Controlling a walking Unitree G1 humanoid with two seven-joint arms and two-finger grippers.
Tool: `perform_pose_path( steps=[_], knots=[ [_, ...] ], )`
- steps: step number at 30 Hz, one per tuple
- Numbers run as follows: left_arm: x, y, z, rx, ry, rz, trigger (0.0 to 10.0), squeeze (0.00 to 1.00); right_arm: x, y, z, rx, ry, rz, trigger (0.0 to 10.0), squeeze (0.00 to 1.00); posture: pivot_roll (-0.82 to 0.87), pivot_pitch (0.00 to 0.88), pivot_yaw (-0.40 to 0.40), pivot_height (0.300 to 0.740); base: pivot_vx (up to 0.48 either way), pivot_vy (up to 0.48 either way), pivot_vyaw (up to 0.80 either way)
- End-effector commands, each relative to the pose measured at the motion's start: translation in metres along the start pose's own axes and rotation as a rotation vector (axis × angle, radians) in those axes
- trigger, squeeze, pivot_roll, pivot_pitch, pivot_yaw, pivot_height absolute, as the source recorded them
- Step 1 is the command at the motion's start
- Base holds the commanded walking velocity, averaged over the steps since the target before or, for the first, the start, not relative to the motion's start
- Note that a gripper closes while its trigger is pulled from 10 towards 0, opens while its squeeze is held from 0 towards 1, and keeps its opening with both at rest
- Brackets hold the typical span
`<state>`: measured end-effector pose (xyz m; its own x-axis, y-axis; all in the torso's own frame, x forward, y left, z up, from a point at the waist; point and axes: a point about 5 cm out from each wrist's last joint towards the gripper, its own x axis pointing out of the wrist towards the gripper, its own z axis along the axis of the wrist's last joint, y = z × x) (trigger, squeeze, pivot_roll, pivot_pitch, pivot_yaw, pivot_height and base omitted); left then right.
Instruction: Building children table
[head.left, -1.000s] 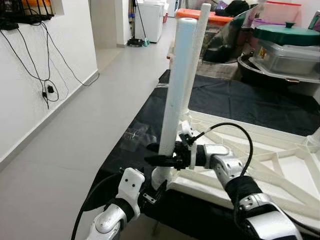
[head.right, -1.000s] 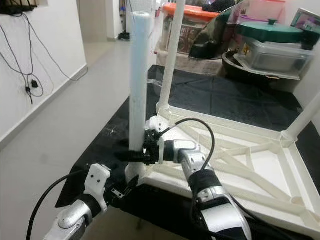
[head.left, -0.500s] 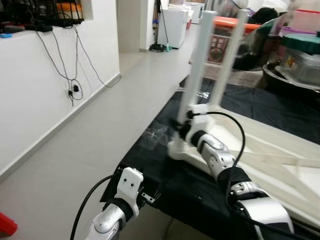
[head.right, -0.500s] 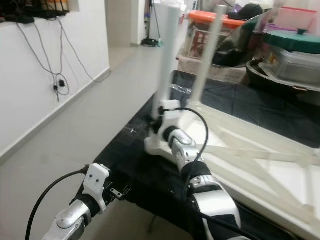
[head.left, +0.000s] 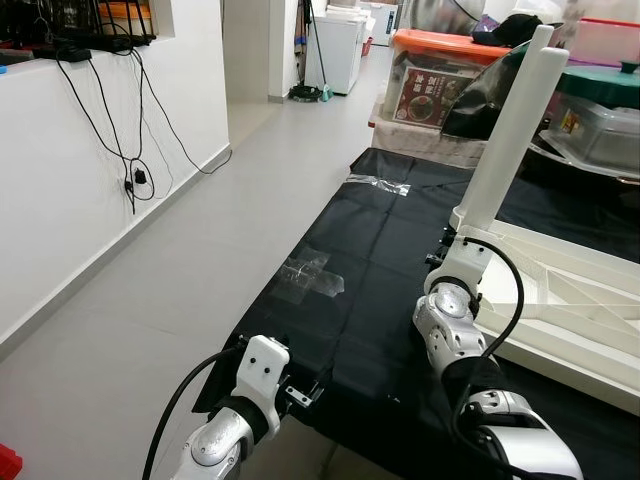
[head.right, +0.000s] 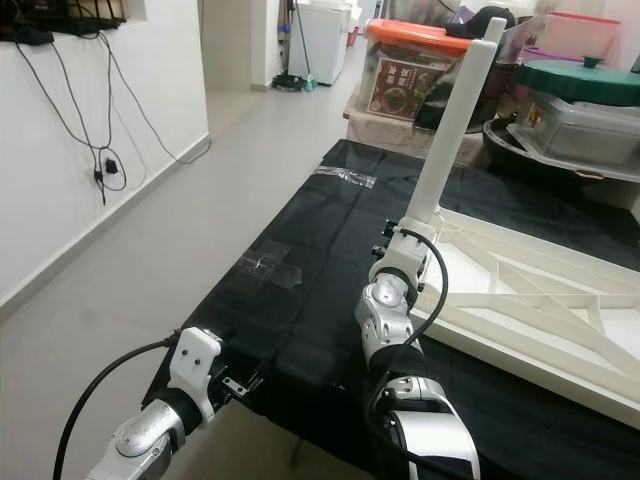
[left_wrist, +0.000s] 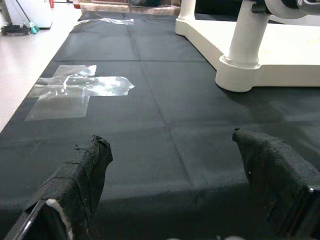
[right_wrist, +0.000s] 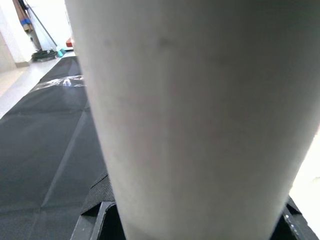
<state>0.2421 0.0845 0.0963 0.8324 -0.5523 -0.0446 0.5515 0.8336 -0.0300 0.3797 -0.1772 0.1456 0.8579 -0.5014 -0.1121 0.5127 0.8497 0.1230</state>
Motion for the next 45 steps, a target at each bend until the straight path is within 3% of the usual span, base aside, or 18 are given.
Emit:
perform_pose_path(
  steps=[1, 2, 3, 8, 9, 14, 18, 19, 20, 21, 28, 29, 36, 39, 42, 43, 44, 45],
  knots=[
    [0.000, -0.001, -0.004, -0.006, 0.019, -0.009, 10.0, 0.00, -0.005, -0.003, -0.025, 0.018, 0.120, -0.033, 10.0, 0.00, 0.15, 0.000, -0.095, 0.740, 0.000, 0.000, 0.00],
    [0.000, -0.001, -0.004, -0.007, 0.019, -0.010, 10.0, 0.00, -0.006, -0.003, -0.024, -0.003, 0.107, -0.045, 10.0, 0.00, 0.15, 0.000, -0.095, 0.740, 0.000, 0.000, 0.00],
    [0.000, -0.002, -0.005, -0.007, 0.020, -0.012, 10.0, 0.00, -0.006, -0.004, -0.024, -0.007, 0.087, -0.031, 10.0, 1.00, 0.15, 0.000, -0.095, 0.740, 0.000, 0.000, 0.00],
    [-0.001, -0.002, -0.005, -0.009, 0.021, -0.015, 10.0, 0.00, -0.006, -0.007, -0.023, -0.027, 0.059, -0.035, 10.0, 1.00, 0.15, 0.000, -0.095, 0.740, 0.000, 0.000, 0.00],
    [-0.001, -0.003, -0.006, -0.010, 0.022, -0.016, 10.0, 0.00, -0.006, -0.012, -0.023, -0.041, 0.051, -0.054, 10.0, 0.00, 0.15, 0.000, -0.092, 0.740, 0.000, 0.000, 0.00],
    [-0.001, -0.003, -0.006, -0.015, 0.023, -0.021, 10.0, 0.00, -0.005, -0.038, -0.021, -0.101, 0.025, -0.154, 10.0, 0.00, 0.14, 0.000, -0.087, 0.740, 0.000, 0.000, 0.00],
    [-0.001, -0.003, -0.006, -0.016, 0.023, -0.023, 10.0, 0.00, -0.005, -0.044, -0.020, -0.099, 0.020, -0.174, 10.0, 0.00, 0.13, 0.000, -0.084, 0.740, 0.000, 0.000, 0.00],
    [-0.001, -0.003, -0.005, -0.017, 0.023, -0.024, 10.0, 0.00, -0.006, -0.051, -0.019, -0.094, 0.012, -0.192, 7.6, 0.00, 0.13, 0.000, -0.079, 0.740, 0.000, 0.000, 0.00],
    [-0.001, -0.003, -0.005, -0.018, 0.022, -0.025, 10.0, 0.00, -0.006, -0.056, -0.018, -0.093, 0.008, -0.199, 7.6, 0.00, 0.12, 0.000, -0.072, 0.740, 0.000, 0.000, 0.00],
    [-0.001, -0.003, -0.005, -0.019, 0.022, -0.027, 10.0, 0.00, -0.010, -0.061, -0.017, -0.090, -0.006, -0.192, 0.0, 0.00, 0.12, 0.000, -0.069, 0.740, 0.000, 0.000, 0.00],
    [-0.001, -0.003, -0.005, -0.023, 0.023, -0.034, 10.0, 0.00, -0.028, -0.077, -0.018, -0.106, -0.014, -0.164, 0.0, 0.00, 0.09, 0.000, -0.042, 0.740, 0.000, 0.000, 0.00],
    [0.000, -0.003, -0.005, -0.025, 0.025, -0.040, 10.0, 0.00, -0.040, -0.084, -0.018, -0.119, -0.005, -0.123, 0.0, 0.00, 0.08, 0.000, -0.025, 0.740, 0.000, 0.000, 0.00],
    [0.000, -0.001, -0.005, -0.027, 0.031, -0.062, 10.0, 0.00, -0.065, -0.101, -0.015, -0.133, 0.031, 0.032, 0.0, 0.00, 0.04, 0.000, 0.018, 0.740, 0.000, 0.000, 0.00],
    [-0.001, -0.001, -0.005, -0.030, 0.035, -0.070, 10.0, 0.00, -0.069, -0.123, -0.013, -0.187, 0.020, 0.007, 0.0, 0.00, 0.04, 0.000, 0.028, 0.740, 0.000, 0.000, 0.00],
    [0.000, 0.000, -0.006, -0.030, 0.037, -0.072, 10.0, 0.00, -0.070, -0.132, -0.012, -0.216, 0.019, -0.014, 0.0, 0.00, 0.03, 0.000, 0.031, 0.740, 0.000, 0.000, 0.00],
    [0.000, 0.000, -0.006, -0.028, 0.038, -0.074, 10.0, 0.00, -0.070, -0.147, -0.014, -0.245, 0.050, -0.084, 0.0, 0.00, 0.04, 0.000, 0.027, 0.740, 0.000, 0.000, 0.00],
    [0.000, 0.000, -0.006, -0.028, 0.038, -0.074, 10.0, 0.00, -0.070, -0.147, -0.014, -0.245, 0.050, -0.084, 0.0, 0.00, 0.04, 0.000, 0.027, 0.740, 0.000, 0.000, 0.00],
    [0.000, 0.000, -0.005, -0.026, 0.039, -0.074, 10.0, 0.00, -0.071, -0.162, -0.017, -0.269, 0.098, -0.169, 8.9, 0.00, 0.04, 0.000, 0.026, 0.740, 0.000, 0.000, 0.00]
  ],
)
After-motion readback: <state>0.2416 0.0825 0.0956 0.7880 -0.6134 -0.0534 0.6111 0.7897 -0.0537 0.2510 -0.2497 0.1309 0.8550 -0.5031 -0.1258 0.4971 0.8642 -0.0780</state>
